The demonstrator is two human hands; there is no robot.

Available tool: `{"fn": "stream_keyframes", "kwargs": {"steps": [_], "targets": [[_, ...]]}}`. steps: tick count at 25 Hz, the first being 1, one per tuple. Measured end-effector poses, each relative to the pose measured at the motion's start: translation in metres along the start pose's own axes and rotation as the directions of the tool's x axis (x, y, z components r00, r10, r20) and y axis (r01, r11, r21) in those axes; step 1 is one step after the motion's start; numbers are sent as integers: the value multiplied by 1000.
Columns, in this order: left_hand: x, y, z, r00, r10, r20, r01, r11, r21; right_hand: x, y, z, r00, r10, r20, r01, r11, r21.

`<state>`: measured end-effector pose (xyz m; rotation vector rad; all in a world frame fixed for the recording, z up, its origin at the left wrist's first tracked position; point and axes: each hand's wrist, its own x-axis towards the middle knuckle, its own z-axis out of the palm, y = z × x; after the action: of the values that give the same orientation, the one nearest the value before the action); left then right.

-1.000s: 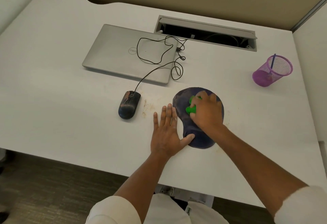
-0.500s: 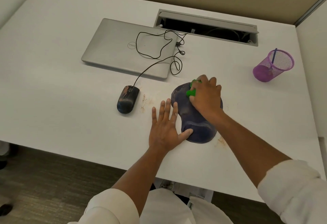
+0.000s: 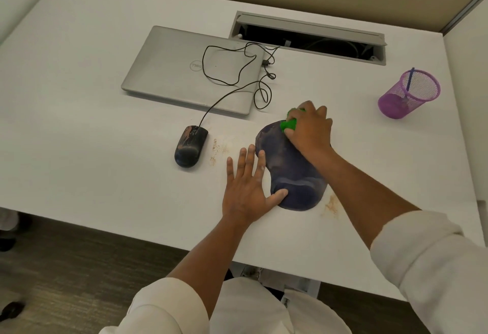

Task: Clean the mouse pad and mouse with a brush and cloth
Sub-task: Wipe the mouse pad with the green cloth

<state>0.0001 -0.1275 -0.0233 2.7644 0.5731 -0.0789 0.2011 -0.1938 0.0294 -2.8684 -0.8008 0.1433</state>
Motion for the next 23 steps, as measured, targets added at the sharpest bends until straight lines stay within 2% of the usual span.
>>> {"fn": "stream_keyframes", "kwargs": {"steps": [3, 6, 9, 12, 15, 17, 19, 21, 23], "targets": [[-1, -2, 2, 1000, 3, -16, -3, 1000, 2, -36, -12, 0, 1000, 21, 5, -21, 999, 47], [-1, -2, 4, 999, 24, -42, -23, 999, 22, -107, -14, 17, 991, -131, 5, 131, 991, 35], [-2, -2, 3, 999, 21, -41, -21, 1000, 12, -108, 12, 22, 974, -226, -1, 226, 974, 20], [-1, -1, 1, 1000, 9, -15, -9, 1000, -11, -63, 34, 20, 993, -112, -28, 110, 990, -86], [-1, -1, 0, 1000, 8, -17, -8, 1000, -11, -27, 36, 12, 998, 51, -24, -52, 998, -37], [0, -1, 1, 1000, 8, -9, -8, 1000, -15, -30, 20, 9, 996, 82, -22, -82, 996, -35], [-1, -1, 3, 1000, 10, -19, -10, 1000, -9, -52, -3, 13, 1000, 19, -17, -19, 999, -34], [0, -1, 4, 999, 7, -39, -7, 1000, 6, -74, -22, 18, 993, -115, 1, 115, 992, -58], [0, -1, 3, 999, 6, -36, -6, 1000, 12, -66, -26, 19, 984, -179, -14, 178, 982, -69]]}}
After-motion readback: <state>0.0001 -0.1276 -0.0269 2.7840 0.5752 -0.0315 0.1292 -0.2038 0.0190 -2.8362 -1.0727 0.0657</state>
